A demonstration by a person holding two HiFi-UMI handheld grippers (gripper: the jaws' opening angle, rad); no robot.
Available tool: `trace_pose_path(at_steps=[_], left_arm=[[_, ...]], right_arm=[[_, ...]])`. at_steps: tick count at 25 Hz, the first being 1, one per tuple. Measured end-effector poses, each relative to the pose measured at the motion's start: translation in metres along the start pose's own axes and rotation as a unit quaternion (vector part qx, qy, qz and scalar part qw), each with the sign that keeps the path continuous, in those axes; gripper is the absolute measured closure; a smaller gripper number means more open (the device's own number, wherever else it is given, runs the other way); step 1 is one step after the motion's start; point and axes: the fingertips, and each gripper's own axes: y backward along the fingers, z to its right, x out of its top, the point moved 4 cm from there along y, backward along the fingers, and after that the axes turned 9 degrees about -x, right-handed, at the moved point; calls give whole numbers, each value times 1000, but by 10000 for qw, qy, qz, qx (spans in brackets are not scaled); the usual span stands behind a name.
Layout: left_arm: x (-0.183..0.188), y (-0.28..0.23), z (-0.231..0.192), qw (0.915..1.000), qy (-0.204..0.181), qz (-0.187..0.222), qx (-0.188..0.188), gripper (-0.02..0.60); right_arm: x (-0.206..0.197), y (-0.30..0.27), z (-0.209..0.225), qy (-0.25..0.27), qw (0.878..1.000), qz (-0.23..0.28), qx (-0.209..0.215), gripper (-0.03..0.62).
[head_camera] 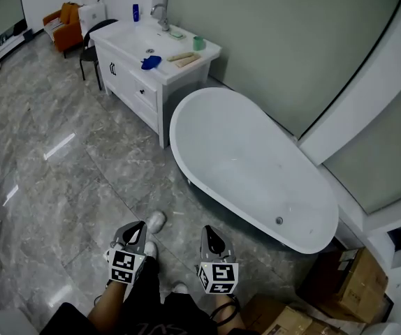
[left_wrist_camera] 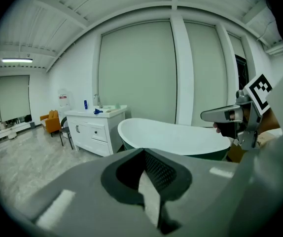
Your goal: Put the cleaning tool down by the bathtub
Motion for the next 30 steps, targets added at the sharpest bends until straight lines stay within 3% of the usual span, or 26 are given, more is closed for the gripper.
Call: trace_pose_path(at_steps=[4, 9, 17, 30], left_arm=[[17, 11, 12, 9999, -158, 60, -17, 581], [34, 27, 27, 9994, 3, 345, 41, 581], [68, 47, 52, 9975, -231, 663, 56, 581], [83, 86, 78, 9941, -369, 976, 281, 581]], right_arm=[[15, 14, 1, -5, 10000, 79, -10, 580], [28, 38, -1, -19, 9997, 230, 18, 580], [49, 69, 12, 198, 9985, 515, 58, 582], [58, 112, 13, 357, 9962, 782, 139, 582]])
